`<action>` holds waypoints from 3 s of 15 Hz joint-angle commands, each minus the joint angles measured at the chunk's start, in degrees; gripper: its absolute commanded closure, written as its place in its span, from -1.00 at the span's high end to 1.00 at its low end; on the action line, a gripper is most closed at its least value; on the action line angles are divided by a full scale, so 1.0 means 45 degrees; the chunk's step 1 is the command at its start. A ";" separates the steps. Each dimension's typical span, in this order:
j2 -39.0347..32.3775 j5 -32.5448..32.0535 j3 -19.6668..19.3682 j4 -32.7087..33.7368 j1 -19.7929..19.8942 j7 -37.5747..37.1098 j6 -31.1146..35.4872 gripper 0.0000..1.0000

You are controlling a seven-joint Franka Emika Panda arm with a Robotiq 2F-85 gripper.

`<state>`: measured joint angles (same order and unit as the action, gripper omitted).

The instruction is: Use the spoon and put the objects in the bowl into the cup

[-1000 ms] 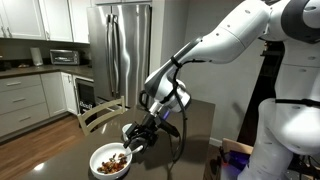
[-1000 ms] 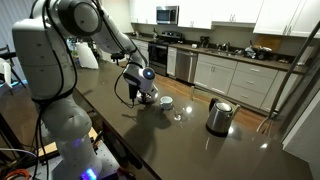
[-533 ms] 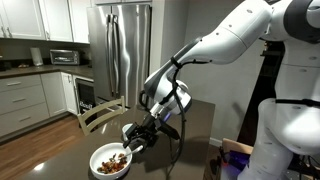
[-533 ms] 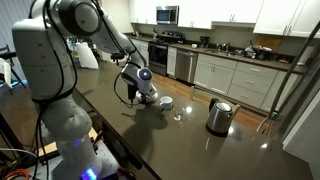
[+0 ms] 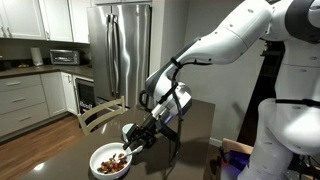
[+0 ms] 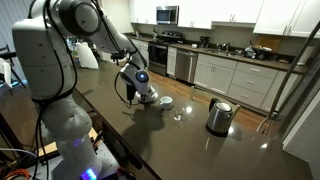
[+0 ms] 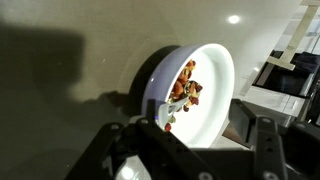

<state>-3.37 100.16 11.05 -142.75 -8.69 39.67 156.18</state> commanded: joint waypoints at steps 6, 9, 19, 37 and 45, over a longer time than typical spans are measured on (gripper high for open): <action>-0.0080 0.0834 0.0208 0.0084 -0.0239 0.0871 0.1001 -0.42; -0.0043 0.0655 0.0179 0.0041 -0.0204 0.0696 0.1113 0.08; 0.0529 -0.0530 0.0310 0.0122 -0.0261 0.0588 0.0983 1.00; -0.0344 -0.3591 0.0159 0.0792 -0.0447 0.0046 -0.6567 1.00; -0.0978 -0.7557 0.0323 0.0741 -0.1234 -0.3430 -0.3852 1.00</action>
<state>-7.54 70.76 12.09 -139.59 -13.08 29.24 134.61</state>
